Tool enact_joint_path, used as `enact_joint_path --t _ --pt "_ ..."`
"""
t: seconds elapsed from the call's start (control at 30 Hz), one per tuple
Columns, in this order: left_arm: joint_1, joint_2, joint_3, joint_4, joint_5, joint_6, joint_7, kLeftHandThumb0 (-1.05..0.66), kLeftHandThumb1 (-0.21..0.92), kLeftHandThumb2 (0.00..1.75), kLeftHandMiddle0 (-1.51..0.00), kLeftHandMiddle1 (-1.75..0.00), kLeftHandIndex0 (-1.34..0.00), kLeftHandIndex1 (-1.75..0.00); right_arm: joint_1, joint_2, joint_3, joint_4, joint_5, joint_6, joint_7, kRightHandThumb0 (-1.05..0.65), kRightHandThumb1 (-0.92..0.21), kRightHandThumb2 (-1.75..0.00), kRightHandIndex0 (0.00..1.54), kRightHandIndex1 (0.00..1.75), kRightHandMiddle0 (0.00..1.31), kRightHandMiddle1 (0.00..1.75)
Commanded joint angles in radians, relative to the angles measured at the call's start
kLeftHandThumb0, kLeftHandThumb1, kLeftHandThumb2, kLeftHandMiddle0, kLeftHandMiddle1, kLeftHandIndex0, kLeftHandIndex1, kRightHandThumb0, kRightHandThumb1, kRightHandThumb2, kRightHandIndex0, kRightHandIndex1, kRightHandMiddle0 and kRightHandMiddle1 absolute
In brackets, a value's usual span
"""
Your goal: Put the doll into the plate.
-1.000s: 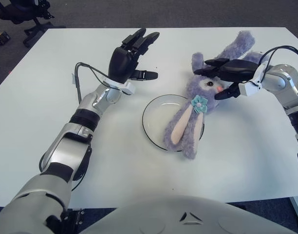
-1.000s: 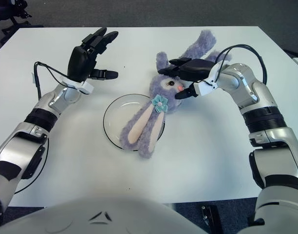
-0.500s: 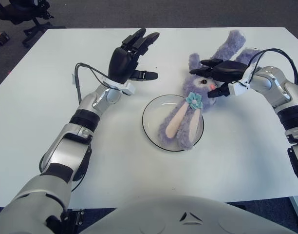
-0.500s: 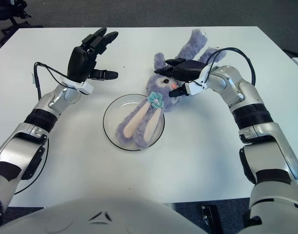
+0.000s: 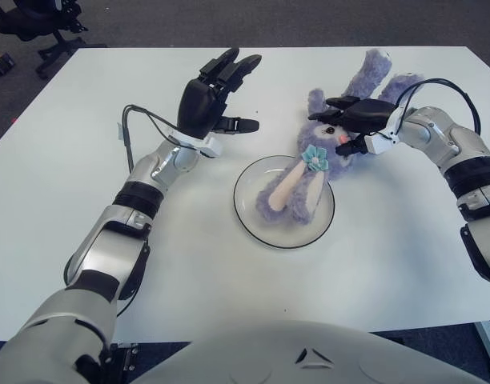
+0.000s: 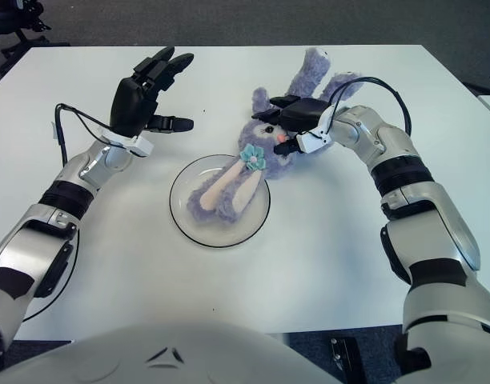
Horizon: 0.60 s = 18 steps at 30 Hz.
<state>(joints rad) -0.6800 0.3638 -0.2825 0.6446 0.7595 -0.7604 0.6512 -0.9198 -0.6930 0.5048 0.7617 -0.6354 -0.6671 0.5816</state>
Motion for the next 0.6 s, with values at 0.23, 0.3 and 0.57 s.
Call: enact_joint_path --t 0.23,0.3,0.57 --pt "0.007 0.015 -0.003 -0.013 0.018 0.006 0.033 -0.28 0.92 0.31 -0.50 0.00 -0.33 -0.40 0.020 0.016 0.063 0.079 0.019 0.060 0.266 -1.01 -0.92 -0.45 0.00 0.00 0.17 0.01" --pt "0.008 0.016 -0.004 -0.017 0.021 0.007 0.037 -0.28 0.92 0.31 -0.50 0.00 -0.33 -0.40 0.000 0.019 0.072 0.100 0.030 0.060 0.326 -1.00 -0.92 -0.44 0.00 0.00 0.16 0.01" --pt "0.008 0.016 -0.005 -0.018 0.025 0.007 0.043 -0.28 0.92 0.31 -0.50 0.00 -0.33 -0.39 -0.019 0.022 0.084 0.115 0.034 0.055 0.369 -0.98 -0.92 -0.39 0.00 0.00 0.16 0.00"
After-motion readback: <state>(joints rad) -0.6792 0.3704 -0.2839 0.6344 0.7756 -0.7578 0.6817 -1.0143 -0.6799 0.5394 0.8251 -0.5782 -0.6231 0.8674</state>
